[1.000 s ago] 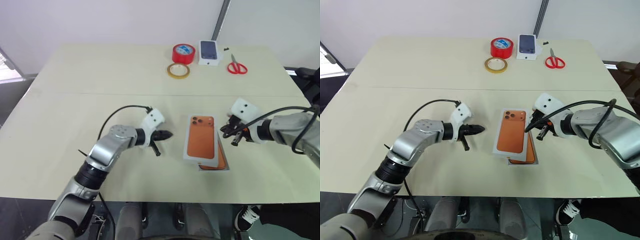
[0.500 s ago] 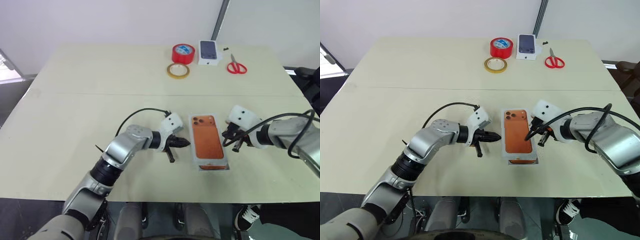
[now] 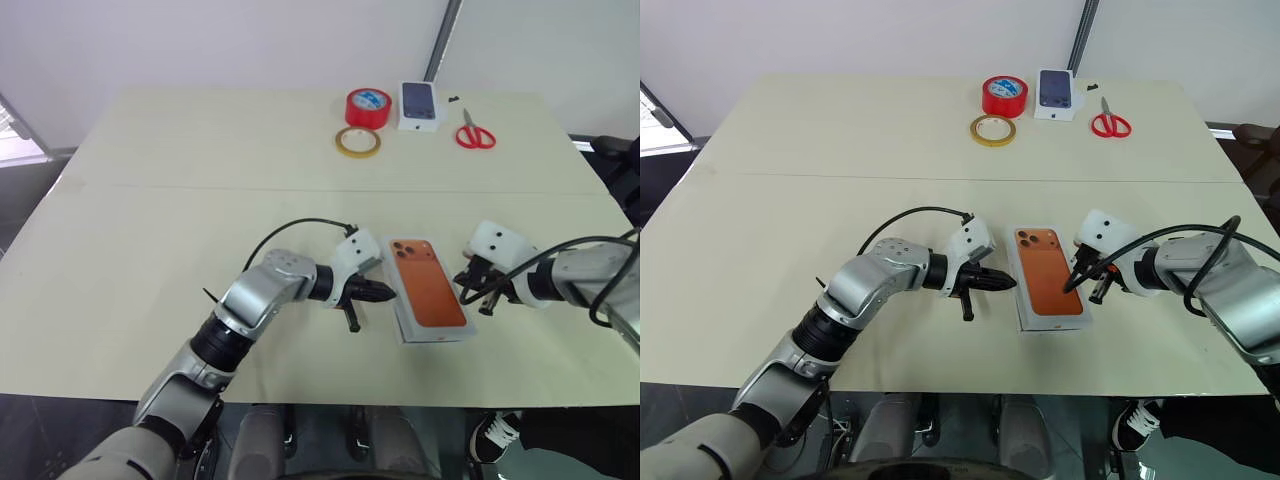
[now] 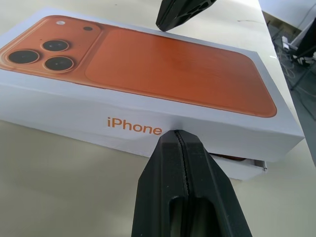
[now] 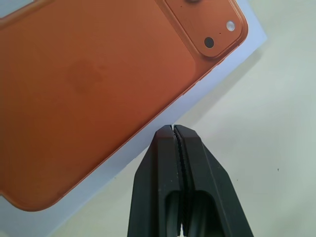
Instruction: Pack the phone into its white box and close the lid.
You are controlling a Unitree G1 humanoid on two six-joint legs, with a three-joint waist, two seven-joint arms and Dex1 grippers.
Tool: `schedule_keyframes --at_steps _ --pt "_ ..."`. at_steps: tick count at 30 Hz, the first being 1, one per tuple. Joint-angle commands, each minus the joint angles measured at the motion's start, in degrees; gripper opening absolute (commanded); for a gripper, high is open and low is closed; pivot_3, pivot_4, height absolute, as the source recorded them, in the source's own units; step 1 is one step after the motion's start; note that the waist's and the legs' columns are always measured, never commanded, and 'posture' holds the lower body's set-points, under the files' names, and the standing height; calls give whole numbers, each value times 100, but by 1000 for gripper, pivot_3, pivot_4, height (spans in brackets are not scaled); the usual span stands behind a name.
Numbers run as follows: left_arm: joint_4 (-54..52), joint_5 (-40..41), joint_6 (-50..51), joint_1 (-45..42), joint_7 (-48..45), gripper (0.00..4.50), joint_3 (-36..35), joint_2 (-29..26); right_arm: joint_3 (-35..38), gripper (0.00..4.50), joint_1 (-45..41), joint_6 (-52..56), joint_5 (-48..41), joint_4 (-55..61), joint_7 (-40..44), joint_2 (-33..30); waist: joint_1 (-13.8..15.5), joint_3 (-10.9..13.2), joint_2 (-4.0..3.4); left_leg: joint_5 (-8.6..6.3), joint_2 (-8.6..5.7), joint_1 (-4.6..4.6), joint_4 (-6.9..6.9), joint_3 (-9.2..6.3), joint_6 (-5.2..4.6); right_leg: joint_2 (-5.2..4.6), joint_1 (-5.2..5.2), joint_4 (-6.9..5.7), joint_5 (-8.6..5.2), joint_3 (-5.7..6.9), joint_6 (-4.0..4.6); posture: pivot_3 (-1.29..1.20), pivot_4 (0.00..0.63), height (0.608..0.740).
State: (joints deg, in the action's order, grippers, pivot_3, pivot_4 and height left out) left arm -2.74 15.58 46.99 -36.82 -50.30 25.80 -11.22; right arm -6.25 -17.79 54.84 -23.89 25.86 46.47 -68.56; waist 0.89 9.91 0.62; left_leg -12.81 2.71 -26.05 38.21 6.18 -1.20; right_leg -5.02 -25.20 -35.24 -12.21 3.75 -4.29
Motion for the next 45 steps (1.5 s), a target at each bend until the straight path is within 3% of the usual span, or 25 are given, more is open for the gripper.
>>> schedule_keyframes --at_steps 1,12,19,31,45 --pt "-244 95 -57 -151 -111 0 120 88 97 50 92 66 -122 387 191 21 0 0 0 0 0 0 0 -1 0 0 0 0 0 0 0 0 150 740" --pt "-95 -36 -124 -55 -116 0 246 -21 315 50 419 150 -91 635 311 19 2 -1 2 0 -1 1 3 -4 0 0 5 0 -1 1 -1 0 150 740" --pt "-83 101 -107 -92 -16 0 -114 -38 578 50 -45 224 -9 203 275 38 -14 -1 1 0 0 2 4 -4 0 0 4 -1 -1 1 -1 0 150 740" --pt "454 -66 -194 -256 302 0 -324 15 -292 50 -776 -99 752 -1078 39 797 -10 -1 1 1 -11 1 5 1 0 1 0 -10 0 0 -3 0 150 740" --pt "292 22 -303 -174 304 0 -263 265 90 50 -525 165 464 -310 454 654 -6 -1 1 1 -9 2 6 0 0 1 0 -15 0 0 -4 0 150 740"
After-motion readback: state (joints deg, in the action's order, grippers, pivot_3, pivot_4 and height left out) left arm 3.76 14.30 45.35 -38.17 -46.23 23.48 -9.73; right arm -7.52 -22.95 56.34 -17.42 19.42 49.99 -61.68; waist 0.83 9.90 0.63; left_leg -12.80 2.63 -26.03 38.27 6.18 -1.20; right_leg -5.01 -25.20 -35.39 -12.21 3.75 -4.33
